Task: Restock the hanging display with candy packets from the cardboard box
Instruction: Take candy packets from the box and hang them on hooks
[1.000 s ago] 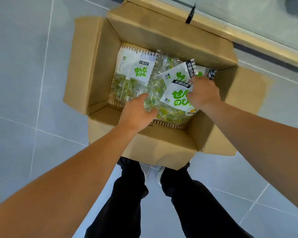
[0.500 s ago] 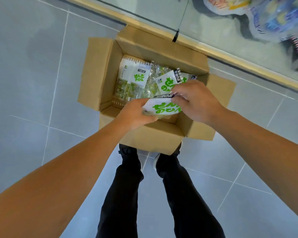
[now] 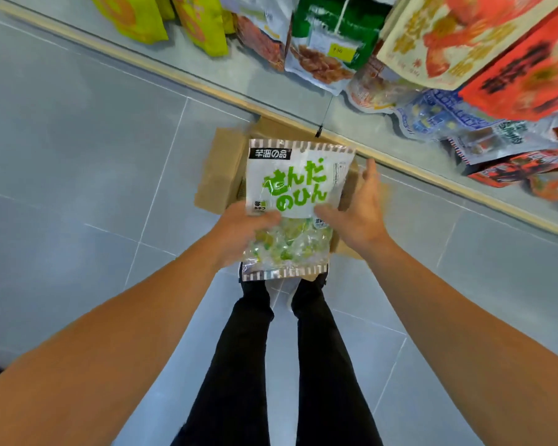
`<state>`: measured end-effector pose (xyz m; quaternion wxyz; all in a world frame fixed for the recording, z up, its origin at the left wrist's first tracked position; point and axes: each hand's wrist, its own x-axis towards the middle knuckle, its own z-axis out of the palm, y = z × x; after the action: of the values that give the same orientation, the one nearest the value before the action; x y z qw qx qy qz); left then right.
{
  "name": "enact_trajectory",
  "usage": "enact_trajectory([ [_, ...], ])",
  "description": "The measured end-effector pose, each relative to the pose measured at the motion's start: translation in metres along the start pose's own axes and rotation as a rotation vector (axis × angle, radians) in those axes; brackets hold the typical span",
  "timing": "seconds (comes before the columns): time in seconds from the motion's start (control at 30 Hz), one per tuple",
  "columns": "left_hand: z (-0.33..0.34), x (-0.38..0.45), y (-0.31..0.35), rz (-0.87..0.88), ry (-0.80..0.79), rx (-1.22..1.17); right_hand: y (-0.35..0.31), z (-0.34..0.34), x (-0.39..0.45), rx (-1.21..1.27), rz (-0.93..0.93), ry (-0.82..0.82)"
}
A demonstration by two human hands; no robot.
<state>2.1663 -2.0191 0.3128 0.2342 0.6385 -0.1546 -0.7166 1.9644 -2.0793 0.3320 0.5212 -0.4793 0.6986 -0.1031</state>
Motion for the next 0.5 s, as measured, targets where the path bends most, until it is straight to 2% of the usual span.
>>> enact_trajectory([
  [0.07, 0.000, -0.038, 0.015, -0.012, -0.021, -0.029, -0.015, -0.009, -0.040, 0.174, 0.074, -0.063],
  [0.17, 0.007, -0.088, 0.041, 0.028, -0.063, -0.051, -0.030, -0.022, -0.092, 0.298, 0.119, -0.148],
  [0.33, 0.021, -0.148, 0.066, 0.124, -0.056, -0.107, -0.060, -0.043, -0.152, 0.329, 0.100, -0.026],
  [0.5, 0.059, -0.198, 0.072, 0.187, -0.104, -0.131, -0.082, -0.089, -0.221, 0.345, -0.037, 0.123],
])
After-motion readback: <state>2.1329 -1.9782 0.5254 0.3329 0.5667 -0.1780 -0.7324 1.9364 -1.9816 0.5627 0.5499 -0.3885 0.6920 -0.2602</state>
